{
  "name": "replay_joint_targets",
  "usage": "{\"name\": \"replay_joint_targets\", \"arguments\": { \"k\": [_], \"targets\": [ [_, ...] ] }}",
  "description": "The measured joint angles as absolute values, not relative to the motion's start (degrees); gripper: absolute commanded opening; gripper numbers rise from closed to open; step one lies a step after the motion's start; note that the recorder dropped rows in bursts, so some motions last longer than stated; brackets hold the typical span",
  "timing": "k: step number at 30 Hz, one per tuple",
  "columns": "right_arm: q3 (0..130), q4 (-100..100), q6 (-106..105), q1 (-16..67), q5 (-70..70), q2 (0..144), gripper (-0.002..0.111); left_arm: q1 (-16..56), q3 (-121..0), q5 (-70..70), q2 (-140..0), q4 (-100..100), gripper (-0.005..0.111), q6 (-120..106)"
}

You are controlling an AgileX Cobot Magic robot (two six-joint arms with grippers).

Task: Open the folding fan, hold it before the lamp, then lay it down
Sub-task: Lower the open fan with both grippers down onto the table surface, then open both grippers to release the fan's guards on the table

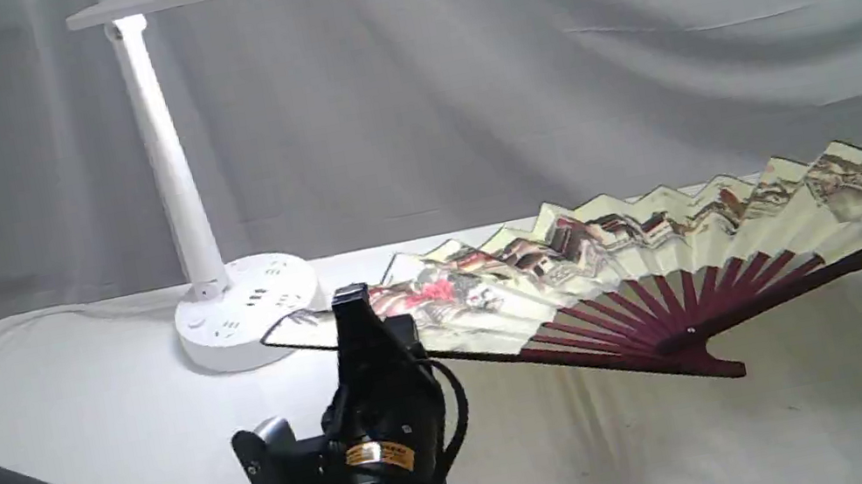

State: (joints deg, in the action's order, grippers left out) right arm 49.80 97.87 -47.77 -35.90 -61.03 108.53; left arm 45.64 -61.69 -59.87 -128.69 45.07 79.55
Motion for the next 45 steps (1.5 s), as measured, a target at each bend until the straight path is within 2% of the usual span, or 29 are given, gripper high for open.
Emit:
{"name": "replay_joint_targets", "arguments": {
  "k": [7, 12, 18, 24, 27, 35, 45],
  "targets": [
    [49.8, 96.29, -48.49, -35.9, -58.85, 108.53, 0.0, 45.64, -61.71, -58.6, -130.46, 43.77, 0.003, 79.8],
    [49.8, 96.01, -48.71, -35.9, -56.74, 108.53, 0.004, 45.64, -61.71, -58.16, -130.46, 43.09, 0.02, 80.19],
    [49.8, 95.26, -49.74, -35.9, -54.85, 108.53, 0.02, 45.86, -61.93, -58.17, -130.46, 42.28, 0.034, 80.44],
    [49.8, 95.04, -49.97, -35.9, -54.45, 108.53, 0.031, 45.99, -62.06, -58.31, -130.46, 41.55, 0.061, 80.44],
    [49.8, 94.93, -49.97, -35.9, -54.45, 108.53, 0.038, 45.99, -62.06, -58.31, -130.46, 41.55, 0.07, 80.44],
    [49.8, 91.36, -49.45, -35.9, -54.03, 108.53, 0.052, 45.99, -62.19, -54.55, -129.5, 40.38, 0.071, 76.75],
    [49.8, 88.99, -49.16, -35.9, -52.78, 108.53, 0.052, 44.03, -62.19, -47.83, -124.03, 38.9, 0.071, 58.77]
  ]
}}
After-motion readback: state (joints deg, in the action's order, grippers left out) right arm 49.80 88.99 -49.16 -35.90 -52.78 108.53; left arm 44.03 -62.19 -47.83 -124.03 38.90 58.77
